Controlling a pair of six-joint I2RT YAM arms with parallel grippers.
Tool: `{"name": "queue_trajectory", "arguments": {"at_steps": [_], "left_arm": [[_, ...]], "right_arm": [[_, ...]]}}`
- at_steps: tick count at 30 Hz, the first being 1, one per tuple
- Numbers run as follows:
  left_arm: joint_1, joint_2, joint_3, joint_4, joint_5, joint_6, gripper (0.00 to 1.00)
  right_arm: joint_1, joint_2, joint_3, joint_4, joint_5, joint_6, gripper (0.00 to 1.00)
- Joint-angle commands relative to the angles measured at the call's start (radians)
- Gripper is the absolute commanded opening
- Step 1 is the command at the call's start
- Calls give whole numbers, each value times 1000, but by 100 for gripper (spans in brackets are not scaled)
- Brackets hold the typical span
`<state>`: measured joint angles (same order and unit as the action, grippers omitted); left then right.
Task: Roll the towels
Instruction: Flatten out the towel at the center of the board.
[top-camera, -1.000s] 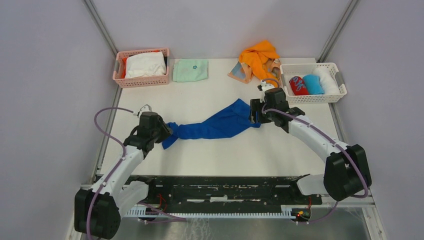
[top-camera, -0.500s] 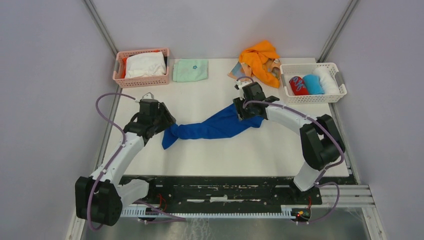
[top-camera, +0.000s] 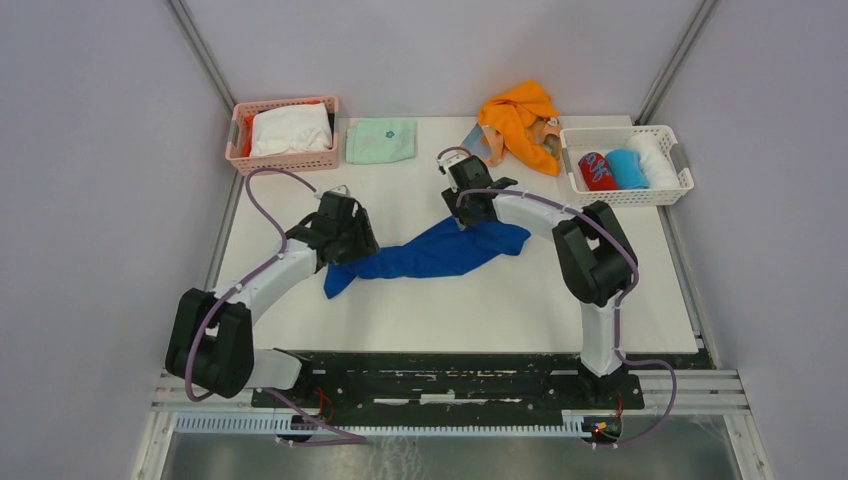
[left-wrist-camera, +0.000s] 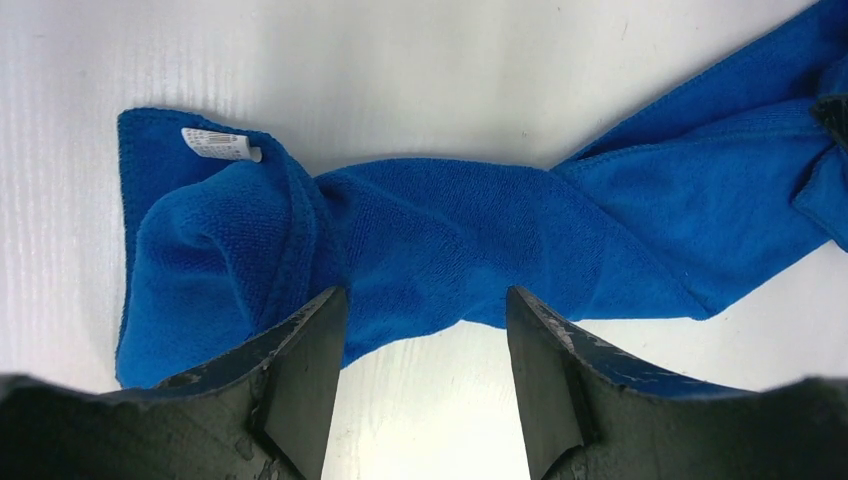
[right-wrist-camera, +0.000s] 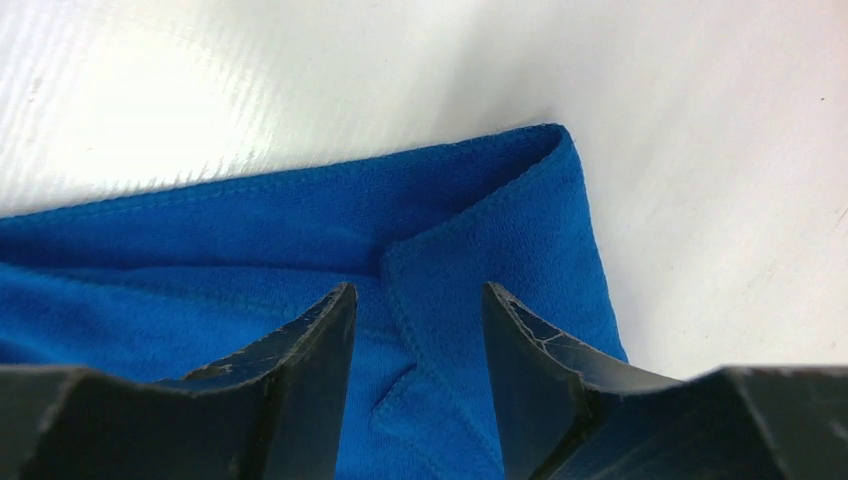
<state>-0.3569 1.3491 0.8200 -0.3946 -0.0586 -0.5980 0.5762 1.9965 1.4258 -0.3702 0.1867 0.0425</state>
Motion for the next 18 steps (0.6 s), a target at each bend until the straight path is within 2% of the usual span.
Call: {"name": "queue_trajectory", "arguments": {"at_steps": [1,5,8,11,14,18], "left_arm": [[-17,21,-13,75,7,14,67],[-26,34,-48,90,9,-3,67],[-29,31,-84,98,9,-19,67],[-30,17,-125,106,-2,-33,66],[-30,2,-171,121,-19,-54,65],[-29,-18,-225,149,-42,-100,60]], "right_arm": [[6,50,68,-7,72,-19,56],[6,76,89,-8,100,-18,50],[6,73,96,-13,128,-22,35],[5,53,96,-17,191,-41,14],[2,7,107,-54,235,-67,2],[-2,-137,122,-104,230,-105,1]]}}
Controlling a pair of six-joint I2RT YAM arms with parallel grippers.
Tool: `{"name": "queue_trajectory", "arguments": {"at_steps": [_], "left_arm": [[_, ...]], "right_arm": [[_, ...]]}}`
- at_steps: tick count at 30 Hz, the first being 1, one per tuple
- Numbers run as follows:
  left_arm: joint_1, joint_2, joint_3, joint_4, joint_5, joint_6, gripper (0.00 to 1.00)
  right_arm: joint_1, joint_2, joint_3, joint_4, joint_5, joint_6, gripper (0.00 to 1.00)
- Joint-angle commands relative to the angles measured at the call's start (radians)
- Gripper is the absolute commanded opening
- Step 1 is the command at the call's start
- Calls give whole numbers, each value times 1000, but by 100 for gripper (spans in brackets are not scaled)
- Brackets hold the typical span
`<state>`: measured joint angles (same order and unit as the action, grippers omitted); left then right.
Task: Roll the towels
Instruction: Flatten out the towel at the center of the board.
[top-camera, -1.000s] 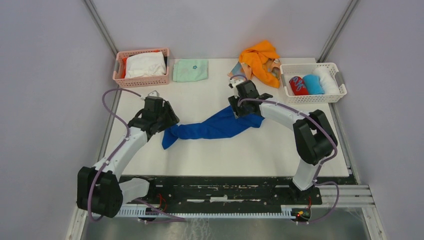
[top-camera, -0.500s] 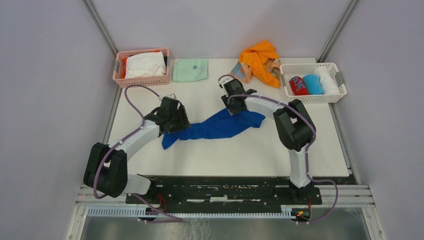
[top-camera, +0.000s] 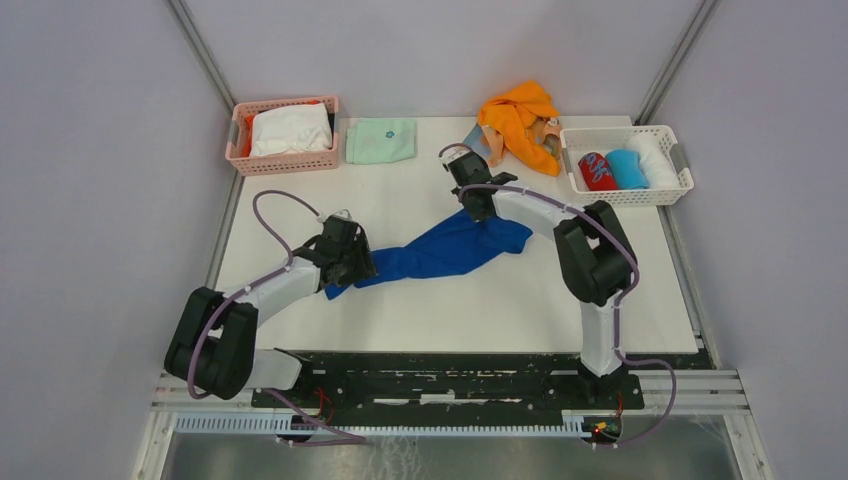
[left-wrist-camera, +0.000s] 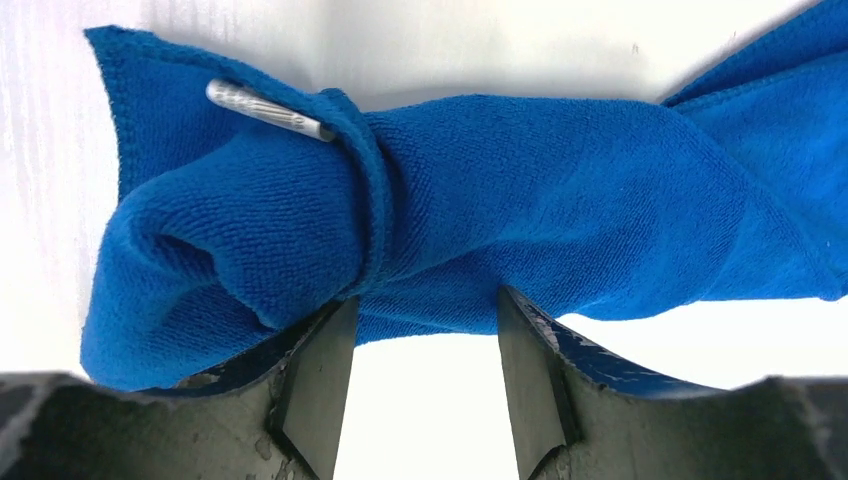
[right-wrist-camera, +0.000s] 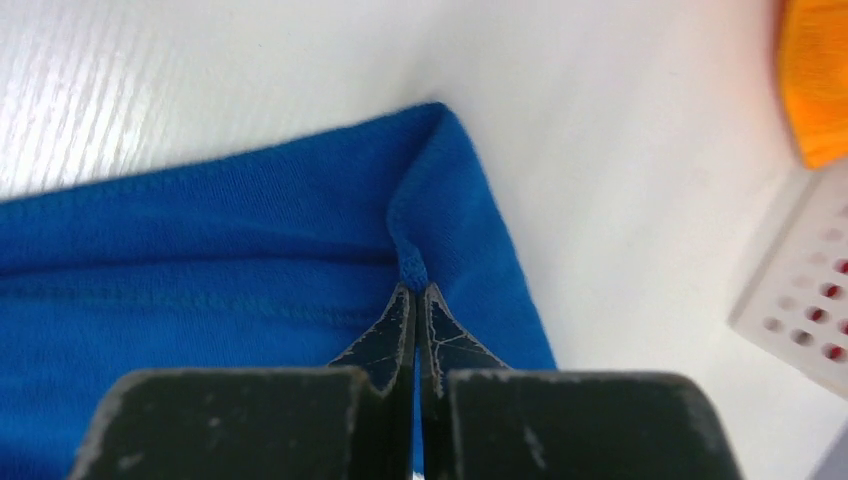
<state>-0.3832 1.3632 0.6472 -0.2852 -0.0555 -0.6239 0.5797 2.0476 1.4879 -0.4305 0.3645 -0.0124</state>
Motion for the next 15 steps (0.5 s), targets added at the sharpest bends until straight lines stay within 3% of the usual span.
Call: {"name": "queue_trajectory", "arguments": {"at_steps": [1,6,11,15], "left_arm": [[-3,-41,-58,47,-47,-83,60],[-2,-110,-24,48,-25,-72,61],[-3,-167,146,3,19,75,67],[-4,-152,279,43,137,182,71]], "right_arm": [[-4,-234,68,-61,49,-62,1],[-5,-507,91,-98,-56,-130,0],[-5,-730,40,-88,-238,-163,0],[-6,-847,-41,-44,-259,-162,0]]}}
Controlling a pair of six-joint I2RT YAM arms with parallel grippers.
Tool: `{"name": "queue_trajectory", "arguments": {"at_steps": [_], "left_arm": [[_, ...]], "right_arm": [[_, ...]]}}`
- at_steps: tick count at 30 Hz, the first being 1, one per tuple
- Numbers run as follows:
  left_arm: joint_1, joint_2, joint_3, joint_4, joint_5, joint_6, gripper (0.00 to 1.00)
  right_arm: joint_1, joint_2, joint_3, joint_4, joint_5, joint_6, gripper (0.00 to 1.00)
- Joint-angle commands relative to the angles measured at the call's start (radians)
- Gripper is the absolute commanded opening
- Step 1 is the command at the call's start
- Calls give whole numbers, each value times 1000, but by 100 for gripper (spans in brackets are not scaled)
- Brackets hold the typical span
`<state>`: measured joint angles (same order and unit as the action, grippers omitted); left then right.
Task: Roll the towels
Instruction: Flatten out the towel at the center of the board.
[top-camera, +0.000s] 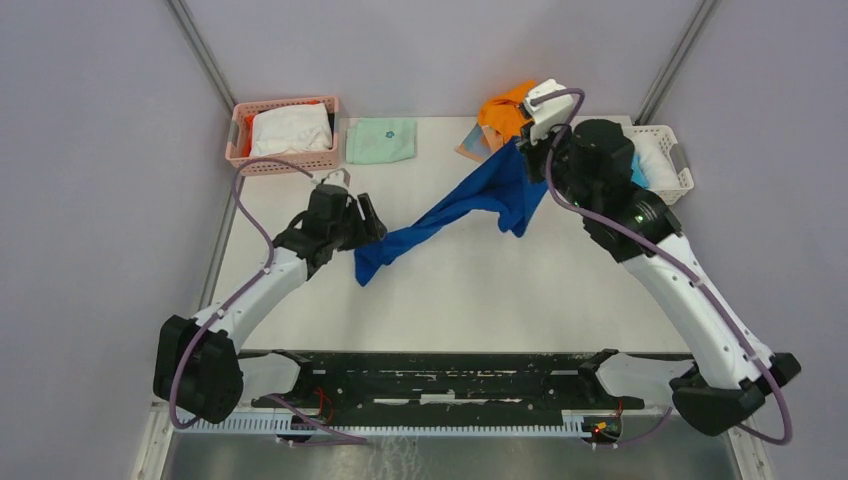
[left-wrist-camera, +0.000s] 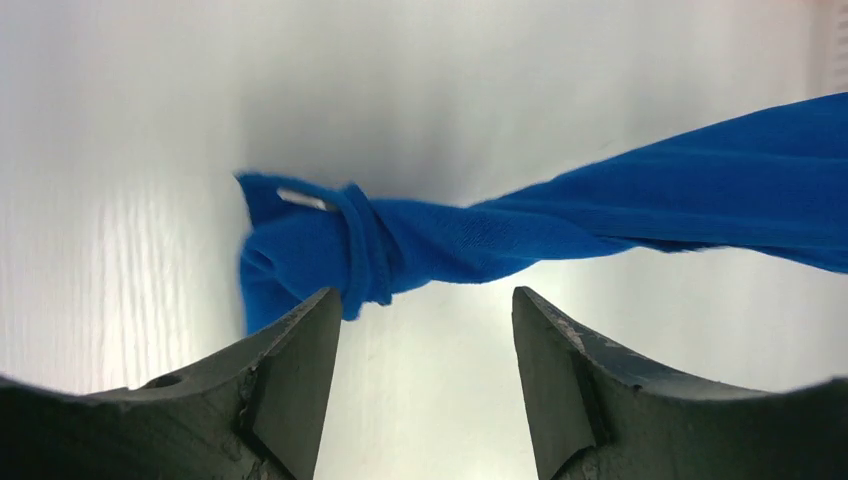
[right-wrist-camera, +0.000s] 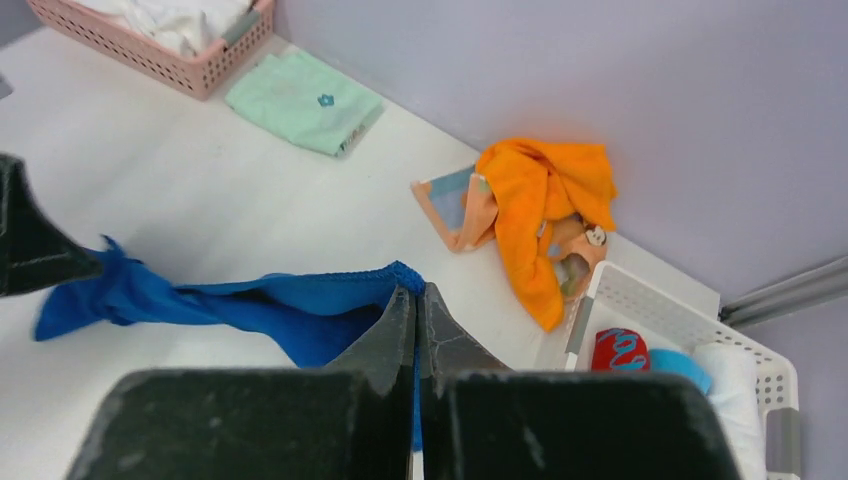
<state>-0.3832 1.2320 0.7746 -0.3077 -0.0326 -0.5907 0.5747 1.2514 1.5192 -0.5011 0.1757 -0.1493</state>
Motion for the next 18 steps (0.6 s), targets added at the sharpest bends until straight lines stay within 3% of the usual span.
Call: {"name": "queue_trajectory", "arguments": {"at_steps": [1,6,18], "left_arm": [[-5,-11,174,75,152,168,71],[-54,32,246,164,321,228,74],[-295,261,370,447,407,352,77]], "right_arm": [[0,-72,-93,34,-67,-22,0],[0,-89,-128,42,-88,-2,0],[0,-131,-170,56,-98,0,0]]}}
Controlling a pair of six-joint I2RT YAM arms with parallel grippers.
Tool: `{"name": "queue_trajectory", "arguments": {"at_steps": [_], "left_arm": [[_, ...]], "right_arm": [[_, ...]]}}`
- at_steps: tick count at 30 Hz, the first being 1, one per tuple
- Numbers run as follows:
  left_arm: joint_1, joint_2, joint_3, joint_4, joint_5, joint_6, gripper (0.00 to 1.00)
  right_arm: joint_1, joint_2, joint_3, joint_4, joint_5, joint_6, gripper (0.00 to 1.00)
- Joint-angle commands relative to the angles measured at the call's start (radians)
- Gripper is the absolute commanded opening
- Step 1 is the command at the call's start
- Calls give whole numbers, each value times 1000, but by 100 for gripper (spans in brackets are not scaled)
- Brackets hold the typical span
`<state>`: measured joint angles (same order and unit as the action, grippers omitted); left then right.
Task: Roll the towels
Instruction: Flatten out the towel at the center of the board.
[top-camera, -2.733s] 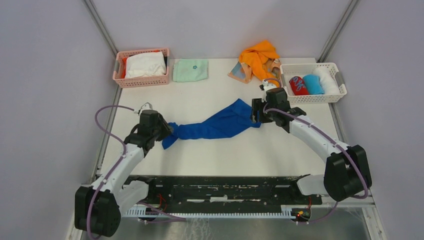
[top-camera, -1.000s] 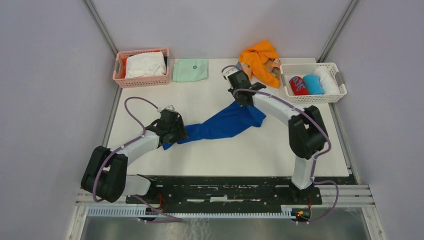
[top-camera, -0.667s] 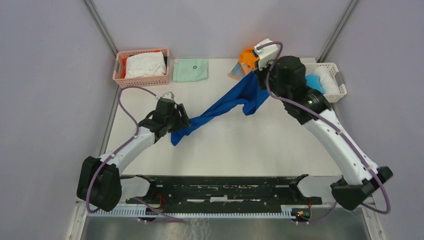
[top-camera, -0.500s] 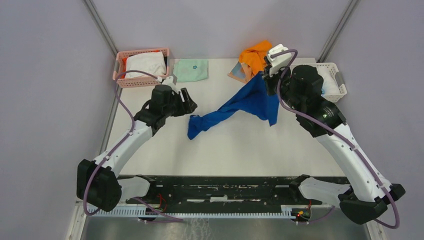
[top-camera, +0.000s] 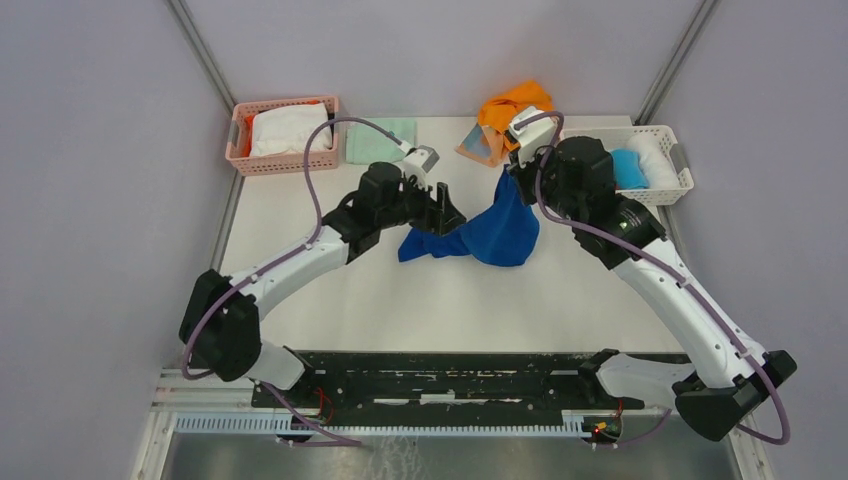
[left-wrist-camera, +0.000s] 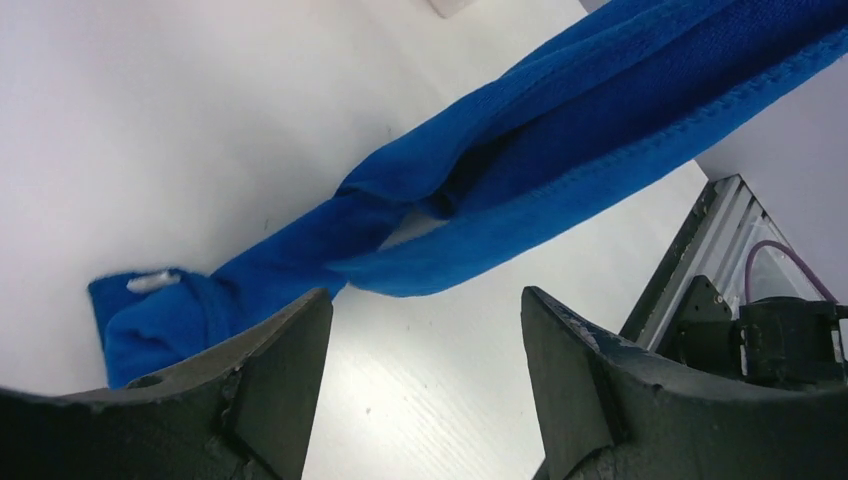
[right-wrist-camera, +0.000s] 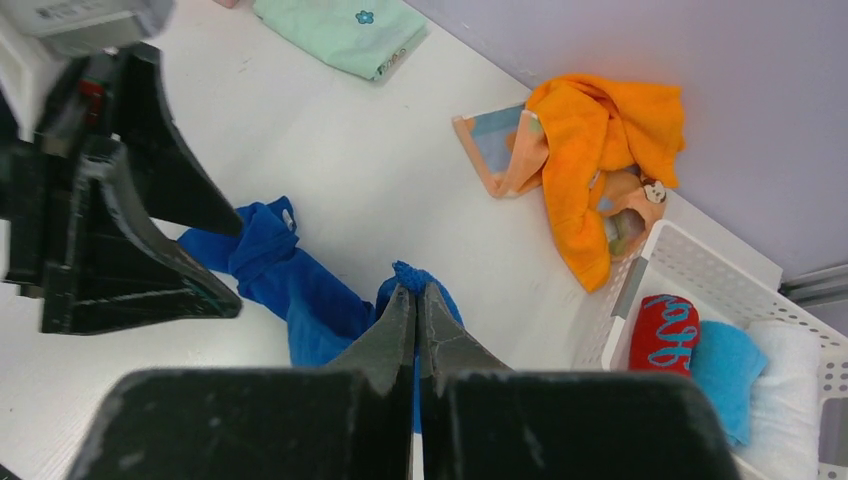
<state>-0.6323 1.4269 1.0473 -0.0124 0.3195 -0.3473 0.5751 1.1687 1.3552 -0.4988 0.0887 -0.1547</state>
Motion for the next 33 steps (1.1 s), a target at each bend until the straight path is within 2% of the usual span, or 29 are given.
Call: {"name": "queue_trajectory", "arguments": {"at_steps": [1,6,11,15,21,33], "left_arm": [[-61,94,117,163,52,129,76],[-84,239,214,189,28,142,76],[-90,254,222,278,114,143,76],[-110,280,234,289,154,167,76],[-147,329,243,366,106,149,75],[-164,593,301,367,37,169,60]], "right_arm": [[0,-53,-9,54,-17,7,0],[0,-107,-50,68,-68,0,0],[-1,-164,-83,67,-78,-21,0],[-1,-194,-104,82,-93,-18,1],[0,-210,-109,85,-127,-3,0],[-1,-310,-79,81,-118,22,1]]}}
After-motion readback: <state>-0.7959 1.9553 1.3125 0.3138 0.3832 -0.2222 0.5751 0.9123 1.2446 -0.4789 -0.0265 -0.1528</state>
